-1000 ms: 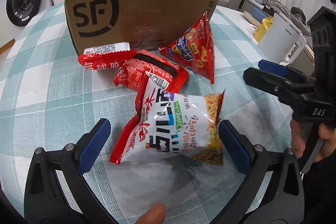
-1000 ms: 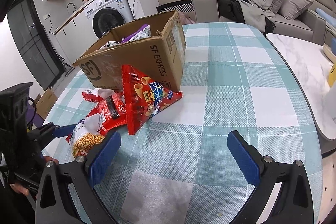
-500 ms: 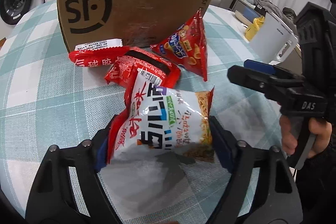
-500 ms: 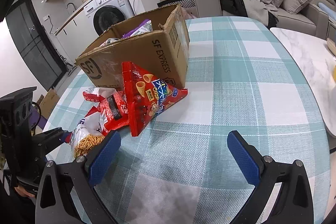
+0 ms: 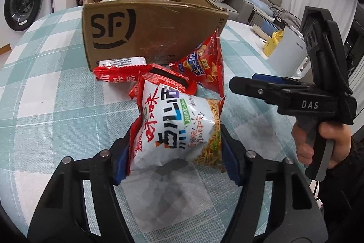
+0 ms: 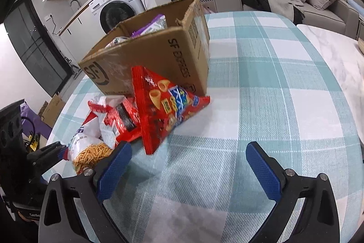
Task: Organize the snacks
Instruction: 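Close the left gripper on the noodle bag while the right grasps the red cone-snack bag, then lift the noodle bag and red cone-snack bag and carry both over the box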
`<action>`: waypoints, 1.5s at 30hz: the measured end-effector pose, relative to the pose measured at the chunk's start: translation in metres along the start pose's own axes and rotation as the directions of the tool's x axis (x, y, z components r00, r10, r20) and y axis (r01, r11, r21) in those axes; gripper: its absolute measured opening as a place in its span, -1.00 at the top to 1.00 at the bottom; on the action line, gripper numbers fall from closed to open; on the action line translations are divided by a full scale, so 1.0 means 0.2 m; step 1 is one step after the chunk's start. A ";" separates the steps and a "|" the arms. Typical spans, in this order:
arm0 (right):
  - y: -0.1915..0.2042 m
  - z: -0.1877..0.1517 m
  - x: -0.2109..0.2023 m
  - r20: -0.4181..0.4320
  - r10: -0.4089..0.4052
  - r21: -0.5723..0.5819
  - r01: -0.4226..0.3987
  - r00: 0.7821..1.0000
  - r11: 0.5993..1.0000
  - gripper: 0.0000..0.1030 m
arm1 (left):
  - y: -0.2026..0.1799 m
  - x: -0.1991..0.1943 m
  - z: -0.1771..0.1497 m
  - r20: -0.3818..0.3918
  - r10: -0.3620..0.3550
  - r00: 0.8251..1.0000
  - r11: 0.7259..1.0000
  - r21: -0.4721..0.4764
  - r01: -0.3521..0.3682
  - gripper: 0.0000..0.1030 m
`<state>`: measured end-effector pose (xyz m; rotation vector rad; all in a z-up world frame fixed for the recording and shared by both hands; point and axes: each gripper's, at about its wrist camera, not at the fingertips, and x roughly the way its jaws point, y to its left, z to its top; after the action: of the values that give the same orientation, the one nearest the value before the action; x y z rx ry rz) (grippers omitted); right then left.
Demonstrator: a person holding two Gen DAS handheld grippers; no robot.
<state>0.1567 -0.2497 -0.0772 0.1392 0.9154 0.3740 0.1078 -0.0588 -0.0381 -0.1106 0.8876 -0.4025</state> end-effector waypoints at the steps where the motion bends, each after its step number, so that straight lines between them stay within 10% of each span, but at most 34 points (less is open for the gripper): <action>1: 0.01 0.01 0.01 -0.004 0.001 0.003 -0.001 1.000 1.000 -0.98 | 0.02 -0.03 0.00 0.006 0.000 1.000 1.000 -0.004 0.000 -0.26; 16: 0.12 0.12 0.13 -0.001 0.008 -0.024 -0.008 1.000 1.000 -0.90 | 0.22 -0.19 0.01 0.075 0.075 0.994 0.994 -0.090 -0.068 -0.26; 45: 0.10 0.11 0.22 -0.002 0.059 0.010 -0.059 0.998 0.998 0.26 | 0.28 -0.15 0.06 0.071 0.110 0.991 0.988 -0.120 -0.101 -0.26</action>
<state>0.1923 -0.2150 -0.0912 0.1756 0.9167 0.4242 0.1170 0.0030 -0.0233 -0.1839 0.8363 -0.2460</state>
